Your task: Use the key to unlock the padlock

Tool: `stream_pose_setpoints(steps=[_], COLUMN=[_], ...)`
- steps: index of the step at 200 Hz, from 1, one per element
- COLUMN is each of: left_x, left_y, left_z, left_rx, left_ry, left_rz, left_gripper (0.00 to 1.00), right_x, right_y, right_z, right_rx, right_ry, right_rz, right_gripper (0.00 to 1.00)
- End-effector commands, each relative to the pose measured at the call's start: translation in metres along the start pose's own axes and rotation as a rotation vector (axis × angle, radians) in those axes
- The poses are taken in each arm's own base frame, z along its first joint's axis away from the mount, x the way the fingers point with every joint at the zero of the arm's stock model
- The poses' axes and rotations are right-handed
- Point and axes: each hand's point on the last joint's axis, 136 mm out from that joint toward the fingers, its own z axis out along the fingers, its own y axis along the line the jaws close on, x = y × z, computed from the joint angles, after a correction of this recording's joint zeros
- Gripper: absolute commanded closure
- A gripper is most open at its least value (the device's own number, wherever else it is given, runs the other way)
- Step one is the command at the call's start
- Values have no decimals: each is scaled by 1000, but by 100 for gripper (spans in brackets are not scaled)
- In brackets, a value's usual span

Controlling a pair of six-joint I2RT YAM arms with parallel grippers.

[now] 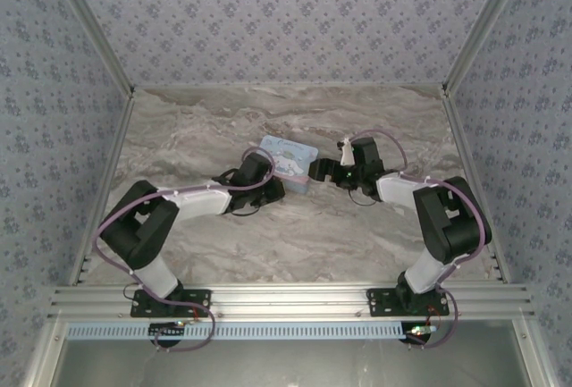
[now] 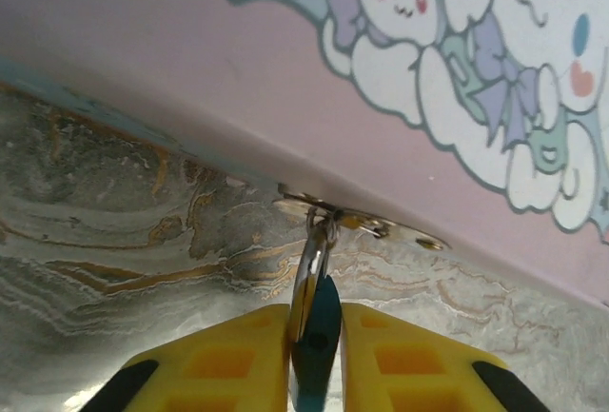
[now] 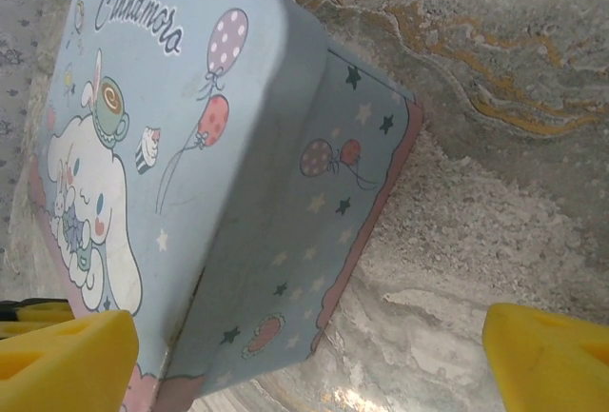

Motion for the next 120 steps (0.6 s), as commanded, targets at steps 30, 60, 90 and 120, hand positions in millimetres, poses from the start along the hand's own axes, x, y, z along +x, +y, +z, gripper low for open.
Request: stream_pose_setpoints(steps=[30,60,90,120], left_x=[-3,-5,-11,-25], left_y=[-4,-7,-12,-18], left_z=[7,4,-10,-37], left_rx=[-6,7,23,14], left_ry=[-5,-14,-51,-116], left_rz=[26,36,59,105], left_gripper=[68,61,51,42], right_x=[-7,-7,-10,-13], right_y=[8,8,9,10], right_z=[1,-1,-5,-14], right_rx=[-3,3,10,39], right_ry=[0,-4,-18,-29], right_rz=[-42,-54,-73,-114], right_gripper=[5,5,4,4])
